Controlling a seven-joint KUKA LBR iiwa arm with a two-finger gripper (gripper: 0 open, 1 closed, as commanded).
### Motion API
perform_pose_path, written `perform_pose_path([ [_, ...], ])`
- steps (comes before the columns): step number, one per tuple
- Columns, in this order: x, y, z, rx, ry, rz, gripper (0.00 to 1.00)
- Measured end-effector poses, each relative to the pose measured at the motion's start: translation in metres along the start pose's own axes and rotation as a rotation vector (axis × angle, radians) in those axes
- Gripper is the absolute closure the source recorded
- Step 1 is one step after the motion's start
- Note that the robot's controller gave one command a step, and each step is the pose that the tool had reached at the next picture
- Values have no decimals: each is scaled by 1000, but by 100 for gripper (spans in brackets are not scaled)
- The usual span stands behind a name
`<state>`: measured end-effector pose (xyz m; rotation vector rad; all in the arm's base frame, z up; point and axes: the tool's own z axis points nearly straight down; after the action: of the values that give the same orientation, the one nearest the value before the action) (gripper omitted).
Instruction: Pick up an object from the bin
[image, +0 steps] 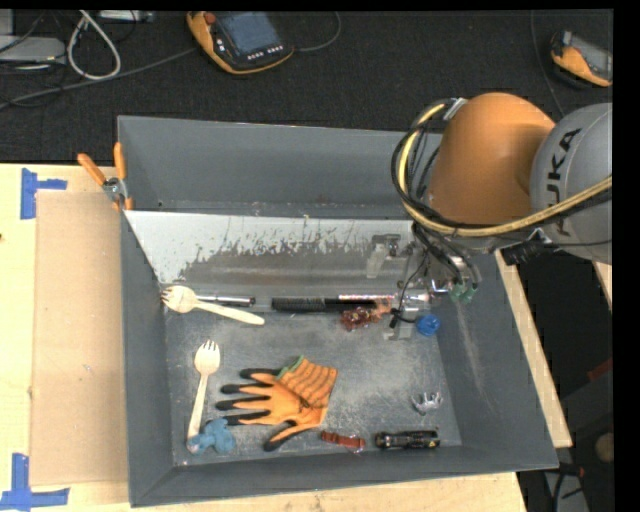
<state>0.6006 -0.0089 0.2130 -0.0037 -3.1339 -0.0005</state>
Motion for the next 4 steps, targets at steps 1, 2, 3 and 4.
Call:
perform_pose_path([
  [1, -1, 0, -5, 0, -8, 0, 0],
  [2, 30, 72, 85, 0, -7, -138, 0],
  [3, 7, 140, 66, 1, -18, -12, 0],
  [4, 43, 133, 97, 2, 9, -337, 0],
])
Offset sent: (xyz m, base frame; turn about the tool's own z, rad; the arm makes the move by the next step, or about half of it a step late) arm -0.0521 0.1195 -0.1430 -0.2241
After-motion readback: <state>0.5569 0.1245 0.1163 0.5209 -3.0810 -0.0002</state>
